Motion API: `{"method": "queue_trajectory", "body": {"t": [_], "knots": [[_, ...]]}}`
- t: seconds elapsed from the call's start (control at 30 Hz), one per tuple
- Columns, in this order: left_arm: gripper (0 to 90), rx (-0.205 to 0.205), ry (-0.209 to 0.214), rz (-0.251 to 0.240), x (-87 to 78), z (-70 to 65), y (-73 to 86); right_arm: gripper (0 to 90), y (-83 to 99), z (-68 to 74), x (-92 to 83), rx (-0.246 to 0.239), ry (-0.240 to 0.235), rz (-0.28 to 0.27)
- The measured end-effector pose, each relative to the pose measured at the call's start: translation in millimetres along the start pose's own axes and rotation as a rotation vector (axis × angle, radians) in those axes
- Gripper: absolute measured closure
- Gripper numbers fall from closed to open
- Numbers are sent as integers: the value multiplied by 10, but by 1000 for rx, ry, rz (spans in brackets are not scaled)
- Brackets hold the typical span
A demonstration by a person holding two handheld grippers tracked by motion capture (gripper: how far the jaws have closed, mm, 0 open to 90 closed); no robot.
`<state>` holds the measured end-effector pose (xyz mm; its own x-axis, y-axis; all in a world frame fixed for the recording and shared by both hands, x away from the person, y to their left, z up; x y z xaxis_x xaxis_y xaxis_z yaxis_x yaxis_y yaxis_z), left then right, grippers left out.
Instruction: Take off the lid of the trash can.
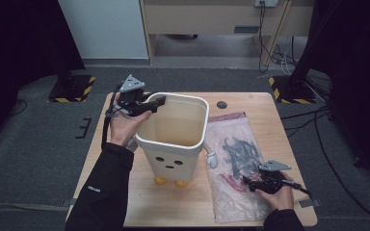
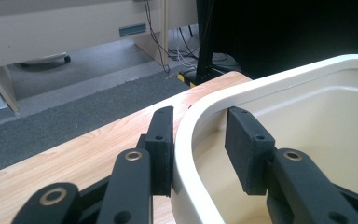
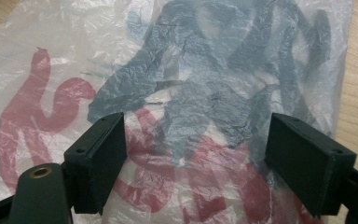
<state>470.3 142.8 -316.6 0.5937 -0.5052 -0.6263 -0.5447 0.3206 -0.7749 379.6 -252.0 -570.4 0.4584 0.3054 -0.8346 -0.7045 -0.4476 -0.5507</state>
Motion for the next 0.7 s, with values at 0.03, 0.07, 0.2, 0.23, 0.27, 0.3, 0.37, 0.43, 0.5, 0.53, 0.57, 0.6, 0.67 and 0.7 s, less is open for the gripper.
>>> {"method": "queue_trajectory", "body": {"t": [0.03,0.07,0.2,0.23,0.27,0.3,0.37,0.43,0.5,0.53,0.57,0.6,0.67,0.7], "knots": [[626,-11,6,3,-5,6,2,202,-2,2,2,2,0,-2],[628,-25,16,5,-12,13,4,202,-1,1,1,2,0,-1],[632,-57,36,19,-28,17,-6,202,-1,2,2,2,0,-2],[634,-70,49,25,-33,16,-13,202,0,0,2,0,0,-1],[637,-80,60,27,-41,16,-21,202,-1,1,1,0,0,-1],[637,-81,57,25,-52,18,-29,202,-1,1,1,0,0,-1],[637,-76,48,26,-79,16,-45,201,-2,2,2,1,-1,-2],[650,-75,34,-9,-129,9,-78,200,-2,2,2,1,0,-2],[653,-74,31,-36,-196,-12,-131,201,-2,2,2,1,0,-2],[654,-69,27,-48,-234,-24,-158,200,-3,4,2,3,-2,-3],[653,-68,29,-60,-279,-35,-182,200,-2,5,2,4,-3,-3],[653,-68,34,-78,-326,-42,-206,201,-2,5,2,4,-2,-3],[653,-68,31,-120,-441,-44,-244,201,-3,4,2,3,-2,-3],[653,-68,27,-140,-500,-42,-258,200,-1,5,0,5,-3,-1]]}}
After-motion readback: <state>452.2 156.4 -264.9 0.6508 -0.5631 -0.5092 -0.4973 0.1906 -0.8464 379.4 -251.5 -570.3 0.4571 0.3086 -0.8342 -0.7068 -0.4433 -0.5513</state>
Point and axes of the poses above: each handheld gripper's, and its own axes: x roughly forward along the jaws, y roughly out of its underside, z roughly to its left, the point moved 5 cm from there along x, roughly forward along the jaws, and after that the axes turned 14 degrees about z, right-handed, at the moved point
